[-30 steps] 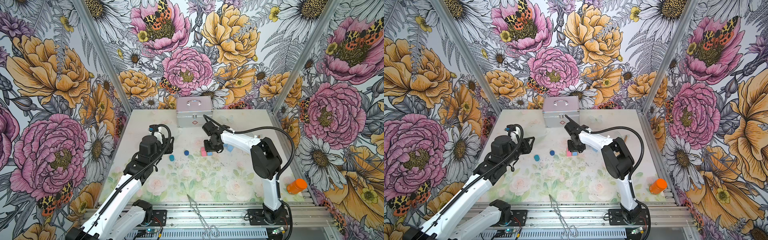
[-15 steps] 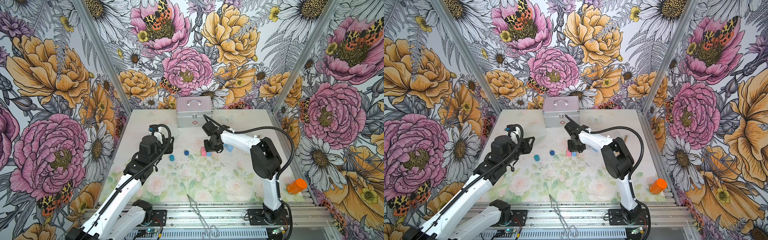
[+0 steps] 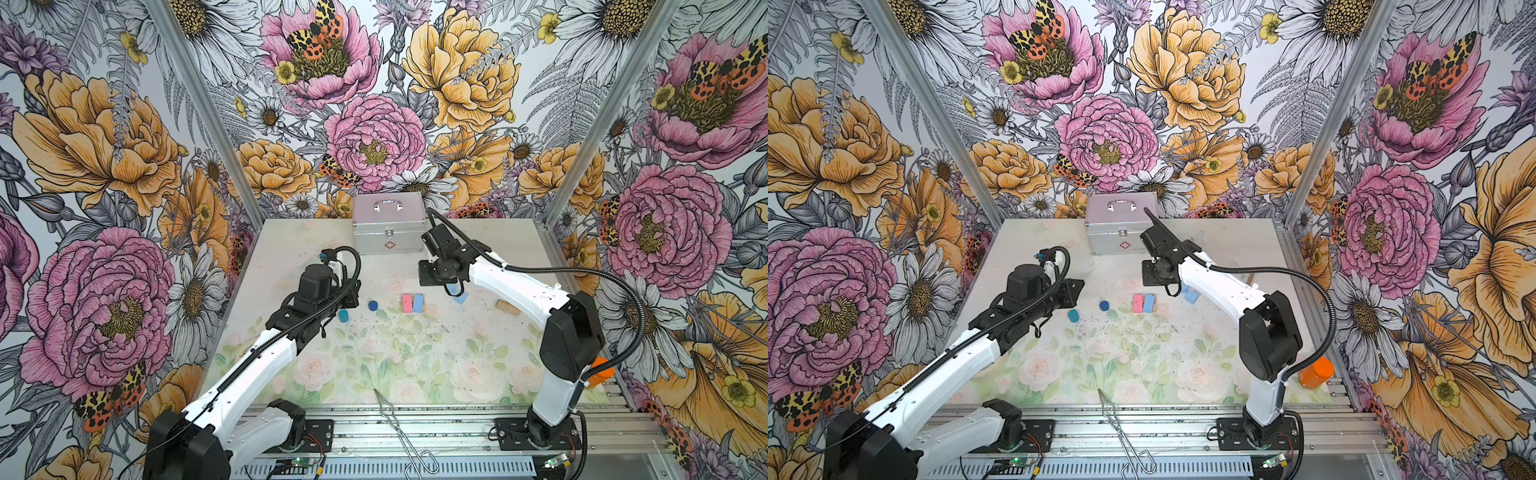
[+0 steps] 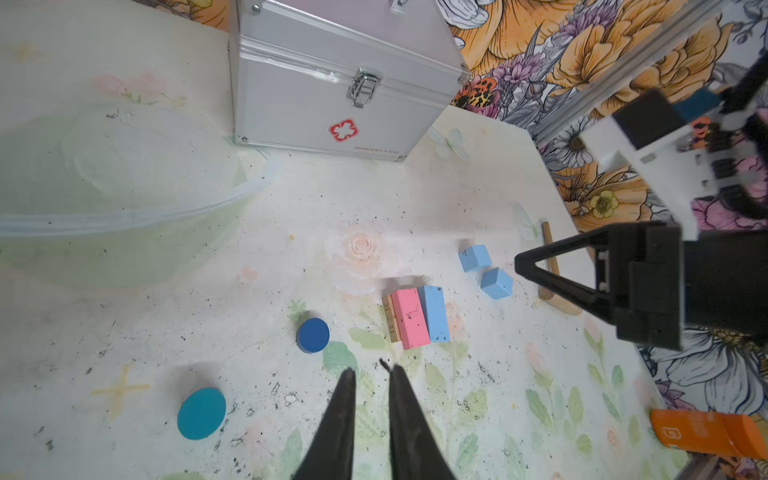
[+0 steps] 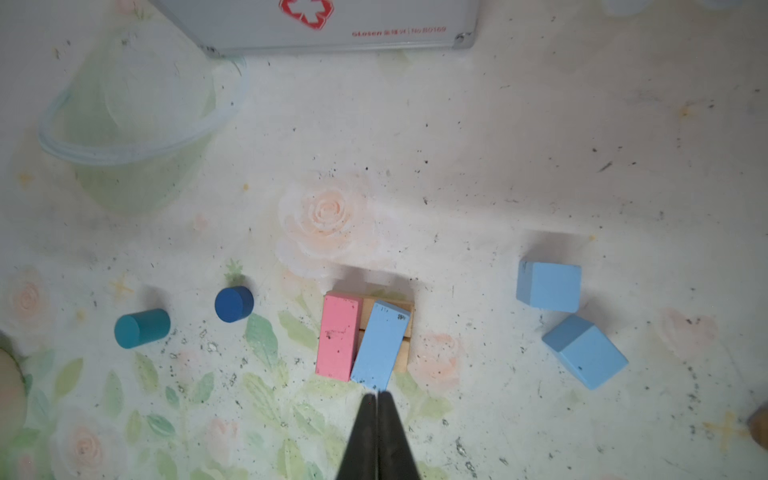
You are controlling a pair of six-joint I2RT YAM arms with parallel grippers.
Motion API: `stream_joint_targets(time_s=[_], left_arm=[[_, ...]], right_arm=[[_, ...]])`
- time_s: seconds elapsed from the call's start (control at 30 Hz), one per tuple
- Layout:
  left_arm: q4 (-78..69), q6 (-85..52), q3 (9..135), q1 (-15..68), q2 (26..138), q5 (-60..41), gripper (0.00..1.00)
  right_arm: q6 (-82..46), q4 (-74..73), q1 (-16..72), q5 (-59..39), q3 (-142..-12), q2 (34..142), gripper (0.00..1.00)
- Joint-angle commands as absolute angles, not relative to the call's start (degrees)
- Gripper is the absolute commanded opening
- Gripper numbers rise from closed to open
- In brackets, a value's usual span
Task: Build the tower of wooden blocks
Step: 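Lower the light-blue bar upright beside the pink bar and release, then lower both grippers to either side of the bar stack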
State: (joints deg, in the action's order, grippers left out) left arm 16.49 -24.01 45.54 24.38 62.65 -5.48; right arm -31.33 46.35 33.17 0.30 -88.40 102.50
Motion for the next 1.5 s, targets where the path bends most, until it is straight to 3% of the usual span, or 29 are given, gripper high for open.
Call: stream_joint_targets(time_s=[0.0,0.1,0.53,1.47], left_arm=[[15.6,-24.2,48.9,26.3,66.4,-7.6,0.1],[15.6,-24.2,50.8,27.3,71.7,-9.8,0.0],[15.6,-27.0,57.0,30.6,87.0,-12.8,0.0],[16.0,-28.0,63.2,32.4,101.2,-14.3,0.0]], right_arm=[[-30.9,40.8,31.3,-2.8,-82.6,100.5,0.0],[-31.3,34.7,29.9,-6.5,-77.6,99.4,0.0],[-33.5,21.2,26.2,-19.0,-68.9,101.9,0.0],[-36.1,17.2,25.9,-20.0,-64.8,106.0,0.0]])
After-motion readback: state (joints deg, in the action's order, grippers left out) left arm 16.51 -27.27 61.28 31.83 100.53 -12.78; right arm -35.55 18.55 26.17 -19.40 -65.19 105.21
